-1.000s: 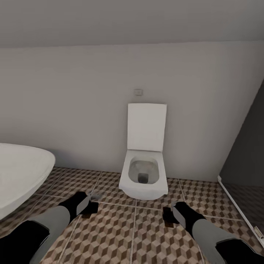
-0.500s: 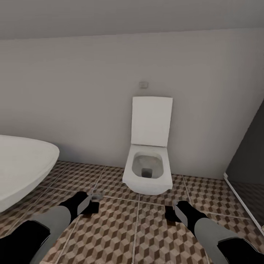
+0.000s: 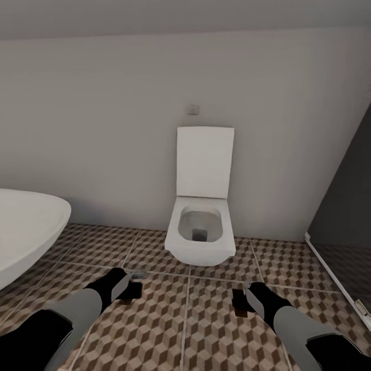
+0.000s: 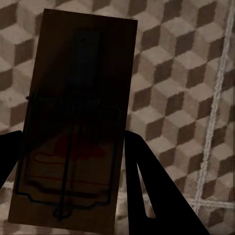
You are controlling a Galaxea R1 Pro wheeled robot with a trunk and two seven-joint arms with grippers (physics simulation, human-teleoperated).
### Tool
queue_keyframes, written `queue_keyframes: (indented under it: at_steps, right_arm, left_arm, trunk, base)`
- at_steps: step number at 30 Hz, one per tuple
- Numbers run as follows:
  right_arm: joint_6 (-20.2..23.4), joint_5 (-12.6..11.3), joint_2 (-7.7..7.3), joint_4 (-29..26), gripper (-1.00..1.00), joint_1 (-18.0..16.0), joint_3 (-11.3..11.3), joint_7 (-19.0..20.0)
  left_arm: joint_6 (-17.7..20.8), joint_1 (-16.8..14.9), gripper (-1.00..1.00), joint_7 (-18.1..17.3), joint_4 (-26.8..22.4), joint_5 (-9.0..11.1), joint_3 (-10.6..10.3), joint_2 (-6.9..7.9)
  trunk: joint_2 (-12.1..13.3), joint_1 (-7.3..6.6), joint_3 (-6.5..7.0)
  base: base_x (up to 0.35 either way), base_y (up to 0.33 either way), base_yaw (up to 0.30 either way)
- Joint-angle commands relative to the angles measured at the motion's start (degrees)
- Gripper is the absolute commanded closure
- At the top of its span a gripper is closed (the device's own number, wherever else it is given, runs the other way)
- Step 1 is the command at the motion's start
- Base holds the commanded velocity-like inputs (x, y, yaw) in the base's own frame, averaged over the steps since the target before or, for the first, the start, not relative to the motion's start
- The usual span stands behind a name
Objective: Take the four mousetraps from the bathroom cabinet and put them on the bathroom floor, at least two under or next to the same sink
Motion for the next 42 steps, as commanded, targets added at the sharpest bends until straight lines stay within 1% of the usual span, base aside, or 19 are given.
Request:
queue_keyframes:
  at_steps: [1, 3, 6, 10, 15, 17, 20, 23, 26, 28, 31, 38, 42]
  right_arm:
    - [0.15, -0.8, -0.03, -0.13, 1.0, -0.01, 0.36, -0.35]
    - [0.06, -0.83, -0.01, -0.13, 1.0, -0.01, 0.35, -0.31]
    - [0.02, -0.81, 0.03, -0.13, 1.0, -0.01, 0.35, -0.27]
    - [0.0, -0.81, 0.08, -0.2, 1.0, -0.01, 0.38, -0.19]
    - [0.18, -0.76, 0.16, -0.29, 1.0, -0.01, 0.49, 0.14]
    - [0.3, -0.74, 0.15, -0.3, 1.0, -0.01, 0.49, 0.2]
    - [0.43, -0.72, 0.15, -0.3, 1.0, -0.2, 0.45, 0.2]
    - [0.68, -0.66, 0.11, -0.1, 1.0, -2.37, 0.44, 0.09]
    - [2.11, -0.62, 0.13, 0.0, 1.0, -4.19, 0.44, 0.03]
    - [3.25, -0.62, 0.15, 0.02, 1.0, -4.77, 0.4, 0.02]
    - [4.05, -0.63, 0.2, 0.01, 1.0, -5.16, 0.42, 0.01]
    - [4.13, -0.74, 0.16, -0.24, 1.0, -5.52, 0.43, 0.01]
    - [4.12, -0.72, 0.15, -0.43, 1.0, -5.54, 0.43, 0.0]
  left_arm:
    - [0.58, -0.36, 1.0, 0.19, -0.25, 0.39, -0.43, -0.35]
    - [0.85, -1.52, 1.0, 0.19, -0.31, 0.35, -0.43, -0.91]
    - [0.98, -2.35, 1.0, 0.19, -0.33, 0.32, -0.43, -1.2]
    - [1.02, -2.68, 1.0, 0.12, -0.34, 0.32, -0.42, -1.24]
    - [1.18, -2.97, 1.0, 0.12, -0.03, 0.38, -0.29, -0.94]
    - [1.82, -3.74, 1.0, 0.14, 0.11, 0.38, -0.28, -0.88]
    - [4.14, -6.1, 1.0, 0.17, 0.29, 0.45, -0.22, -0.72]
    - [6.21, -7.88, 1.0, 0.16, 0.35, 0.47, -0.19, -0.66]
    - [6.8, -8.34, 1.0, 0.15, 0.35, 0.48, -0.18, -0.66]
    - [6.93, -8.61, 1.0, 0.17, 0.4, 0.48, -0.21, -0.69]
    - [6.98, -8.84, 1.0, 0.13, 0.43, 0.49, -0.19, -0.66]
    - [6.68, -8.99, 1.0, 0.04, 0.49, 0.56, -0.25, -0.93]
    - [5.19, -9.0, 1.0, 0.02, 0.52, 0.52, -0.26, -1.27]
  trunk:
    - [-0.04, 0.01, -0.29]
    - [-0.07, 0.06, -0.74]
    - [-0.11, 0.14, -1.41]
    - [-0.16, 0.24, -2.29]
    - [-0.23, 0.37, -3.4]
    - [-0.25, 0.42, -3.84]
    - [-0.29, 0.5, -4.51]
    - [-0.33, 0.58, -5.17]
    - [-0.37, 0.65, -5.84]
    - [-0.4, 0.71, -6.28]
    - [-0.44, 0.78, -6.95]
    - [-0.53, 0.96, -8.5]
    - [-0.59, 1.07, -9.38]
  base:
    - [0.0, 0.0, -0.017]
    - [0.0, 0.0, -0.009]
    - [0.0, 0.0, -0.024]
    - [0.0, 0.0, -0.13]
    - [0.0, 0.0, -0.065]
    - [0.0, 0.0, -0.018]
    - [0.0, 0.0, -0.008]
    - [0.0, 0.0, -0.002]
    - [0.0, 0.0, 0.0]
    - [0.0, 0.0, 0.0]
    - [0.0, 0.0, 0.0]
    - [0.0, 0.0, 0.0]
    - [0.0, 0.0, 0.0]
